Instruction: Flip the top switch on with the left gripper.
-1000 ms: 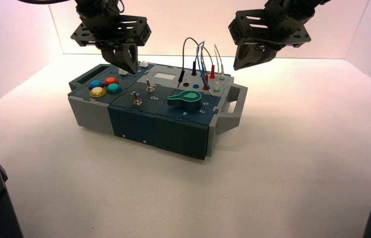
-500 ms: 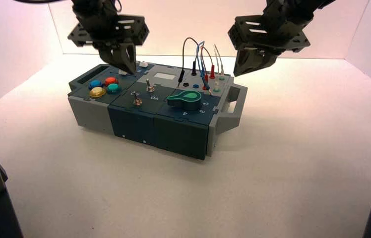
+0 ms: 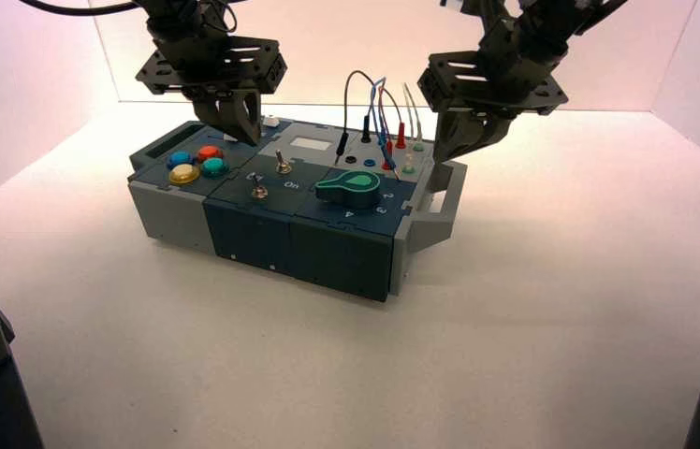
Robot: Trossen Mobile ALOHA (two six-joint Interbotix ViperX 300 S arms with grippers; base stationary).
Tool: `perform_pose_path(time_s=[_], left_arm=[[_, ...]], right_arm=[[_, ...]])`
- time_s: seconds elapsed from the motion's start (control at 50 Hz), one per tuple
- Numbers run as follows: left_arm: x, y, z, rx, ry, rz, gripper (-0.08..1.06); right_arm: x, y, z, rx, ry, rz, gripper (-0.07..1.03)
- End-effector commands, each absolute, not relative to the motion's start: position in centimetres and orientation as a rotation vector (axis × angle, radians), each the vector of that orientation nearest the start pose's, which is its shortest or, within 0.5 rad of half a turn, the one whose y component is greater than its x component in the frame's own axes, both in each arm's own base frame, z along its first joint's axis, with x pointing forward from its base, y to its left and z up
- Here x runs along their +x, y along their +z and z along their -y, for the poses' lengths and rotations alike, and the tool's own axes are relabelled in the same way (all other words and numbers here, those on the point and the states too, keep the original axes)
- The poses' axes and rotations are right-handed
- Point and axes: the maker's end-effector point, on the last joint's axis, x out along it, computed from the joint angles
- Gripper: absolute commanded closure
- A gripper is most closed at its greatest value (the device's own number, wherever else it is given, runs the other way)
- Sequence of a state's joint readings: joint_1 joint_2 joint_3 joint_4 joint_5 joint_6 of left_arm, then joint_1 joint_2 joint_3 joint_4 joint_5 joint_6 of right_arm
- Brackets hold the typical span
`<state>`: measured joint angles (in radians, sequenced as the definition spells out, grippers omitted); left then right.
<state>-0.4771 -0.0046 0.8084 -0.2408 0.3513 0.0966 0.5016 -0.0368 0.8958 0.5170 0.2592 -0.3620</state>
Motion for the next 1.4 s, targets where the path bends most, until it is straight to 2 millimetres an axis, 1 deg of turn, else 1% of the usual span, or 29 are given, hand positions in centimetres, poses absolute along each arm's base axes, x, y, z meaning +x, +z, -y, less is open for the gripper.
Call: perform_pose_path(time_s=[0.02, 0.6, 0.76, 0.94, 1.06, 1.2, 1.4], left_arm=[[30.2, 6.2, 17.4, 0.104, -0.428, -1.123, 1.01], [30.1, 6.2, 17.4, 0.105, -0.429, -1.123, 1.0], [30.0, 6.2, 17.5, 0.108, -0.433, -1.123, 1.0], [29.6, 6.3, 18.8, 0.116, -0.462, -1.114, 1.0], [29.5, 5.9, 19.4, 0.127, -0.476, -1.123, 1.0], [29.6, 5.3, 19.5, 0.131, -0.473, -1.139, 1.01], [29.6, 5.0, 19.5, 0.134, -0.471, -1.148, 1.0]], right_arm=[[28.4, 5.5, -18.2, -0.083, 0.497, -1.088, 0.99], [28.2, 4.0, -18.3, -0.103, 0.508, -1.166, 0.99], [28.2, 3.9, -18.4, -0.103, 0.51, -1.173, 0.99], [28.2, 4.0, -18.4, -0.104, 0.511, -1.171, 0.99], [28.3, 4.0, -18.4, -0.106, 0.511, -1.169, 0.99], [28.2, 4.0, -18.4, -0.107, 0.512, -1.171, 0.99], [28.3, 4.1, -18.4, -0.106, 0.513, -1.166, 0.99]])
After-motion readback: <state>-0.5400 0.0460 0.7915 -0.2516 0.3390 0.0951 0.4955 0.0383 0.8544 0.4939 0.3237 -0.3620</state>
